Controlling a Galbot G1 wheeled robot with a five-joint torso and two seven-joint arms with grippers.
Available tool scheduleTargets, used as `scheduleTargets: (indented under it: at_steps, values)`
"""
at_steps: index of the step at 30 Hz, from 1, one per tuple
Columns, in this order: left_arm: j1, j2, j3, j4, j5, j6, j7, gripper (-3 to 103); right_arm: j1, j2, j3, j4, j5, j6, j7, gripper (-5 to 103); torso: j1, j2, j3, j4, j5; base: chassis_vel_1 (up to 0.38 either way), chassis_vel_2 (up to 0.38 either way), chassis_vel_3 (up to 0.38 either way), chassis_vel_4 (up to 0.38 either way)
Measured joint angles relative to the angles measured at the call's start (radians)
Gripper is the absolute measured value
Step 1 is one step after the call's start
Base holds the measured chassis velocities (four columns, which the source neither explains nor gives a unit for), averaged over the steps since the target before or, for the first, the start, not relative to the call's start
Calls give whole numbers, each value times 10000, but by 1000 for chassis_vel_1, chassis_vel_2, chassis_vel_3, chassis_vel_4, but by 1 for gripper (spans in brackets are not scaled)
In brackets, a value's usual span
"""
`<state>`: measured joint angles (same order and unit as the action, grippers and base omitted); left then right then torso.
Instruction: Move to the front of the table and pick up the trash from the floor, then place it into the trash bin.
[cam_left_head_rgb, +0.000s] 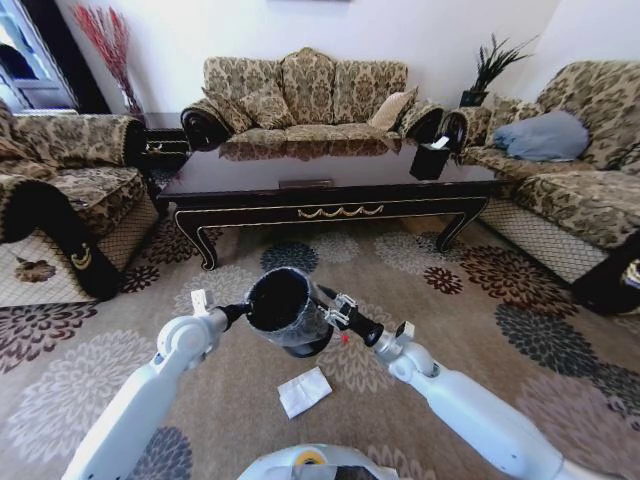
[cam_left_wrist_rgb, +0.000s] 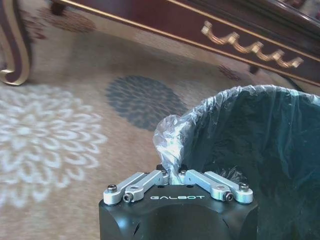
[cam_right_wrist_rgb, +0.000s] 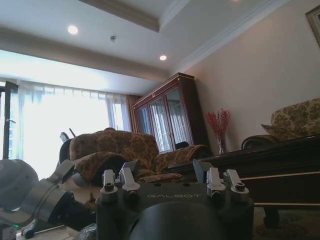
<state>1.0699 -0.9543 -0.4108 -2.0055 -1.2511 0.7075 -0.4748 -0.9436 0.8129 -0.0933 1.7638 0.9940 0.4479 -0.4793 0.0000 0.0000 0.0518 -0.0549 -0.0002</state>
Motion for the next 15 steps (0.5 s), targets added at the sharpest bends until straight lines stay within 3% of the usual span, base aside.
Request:
scheduleTargets:
  at_steps: [3, 6, 7, 9, 11, 15]
  values:
    - [230, 175, -517, -97, -238, 149, -349, 3, -117, -4, 290, 97, 149, -214, 683, 69, 0, 0, 0, 0, -2, 0, 0, 0, 0]
    - [732, 655, -1573, -404, -761, 268, -1289, 3, -423, -76, 732, 20, -538, -867, 2478, 85, 0, 1, 0, 3, -1, 0, 0, 0, 0]
    - [732, 655, -1573, -404, -761, 268, -1289, 3, -423, -76, 732, 20, -538, -867, 2478, 85, 0, 1, 0, 3, -1, 0, 0, 0, 0]
    - [1005, 935, -2100, -674, -1065, 267, -1912, 3, -712, -169, 848, 15, -772, -1386, 3244, 95, 0, 1, 0, 3, 1, 0, 0, 0, 0]
    - [1331, 1161, -2527, -959, -982, 266, -2173, 3, -1000, -205, 796, 49, -726, -1859, 3804, 99, -1, 1, 0, 0, 1, 0, 0, 0, 0]
    - [1753, 1368, -2803, -1340, -373, 262, -2352, 3, -1089, -32, 418, -149, -666, -2127, 4229, 100, -1, 1, -1, 0, 1, 0, 0, 0, 0]
